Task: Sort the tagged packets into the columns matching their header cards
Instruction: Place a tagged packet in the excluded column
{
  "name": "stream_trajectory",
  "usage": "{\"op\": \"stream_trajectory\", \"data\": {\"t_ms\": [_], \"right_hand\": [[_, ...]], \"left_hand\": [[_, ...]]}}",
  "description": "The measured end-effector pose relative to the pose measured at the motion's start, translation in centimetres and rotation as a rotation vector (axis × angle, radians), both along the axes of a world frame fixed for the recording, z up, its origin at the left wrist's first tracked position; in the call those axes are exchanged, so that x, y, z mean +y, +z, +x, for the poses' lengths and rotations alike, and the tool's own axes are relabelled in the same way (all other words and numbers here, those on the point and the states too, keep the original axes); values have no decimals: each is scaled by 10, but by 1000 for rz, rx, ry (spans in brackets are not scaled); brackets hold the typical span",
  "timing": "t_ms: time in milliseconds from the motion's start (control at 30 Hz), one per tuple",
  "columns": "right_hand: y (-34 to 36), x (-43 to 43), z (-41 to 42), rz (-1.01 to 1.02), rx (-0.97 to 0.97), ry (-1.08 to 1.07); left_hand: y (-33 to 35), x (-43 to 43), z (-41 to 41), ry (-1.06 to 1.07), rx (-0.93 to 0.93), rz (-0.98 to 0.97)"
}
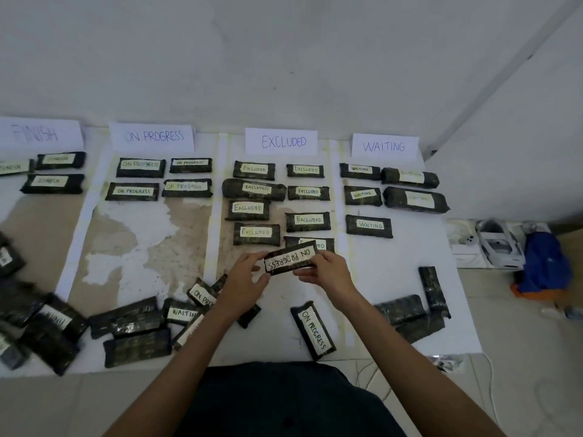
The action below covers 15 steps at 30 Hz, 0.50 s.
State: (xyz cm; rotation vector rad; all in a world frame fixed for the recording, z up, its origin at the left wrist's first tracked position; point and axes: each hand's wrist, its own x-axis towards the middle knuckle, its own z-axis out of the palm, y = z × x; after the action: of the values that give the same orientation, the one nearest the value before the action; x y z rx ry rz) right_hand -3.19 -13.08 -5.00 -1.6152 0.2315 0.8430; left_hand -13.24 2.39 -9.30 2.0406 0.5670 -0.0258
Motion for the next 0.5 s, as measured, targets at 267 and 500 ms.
{"op": "stream_trajectory", "data": {"t_ms": [267, 500], "right_hand": [[0, -5, -5, -90, -125, 149], [-12, 24, -28, -280, -534, 435]], "left_hand": [[12, -16, -12, 130, 32, -152], [16, -27, -29, 400, 115, -540]]}}
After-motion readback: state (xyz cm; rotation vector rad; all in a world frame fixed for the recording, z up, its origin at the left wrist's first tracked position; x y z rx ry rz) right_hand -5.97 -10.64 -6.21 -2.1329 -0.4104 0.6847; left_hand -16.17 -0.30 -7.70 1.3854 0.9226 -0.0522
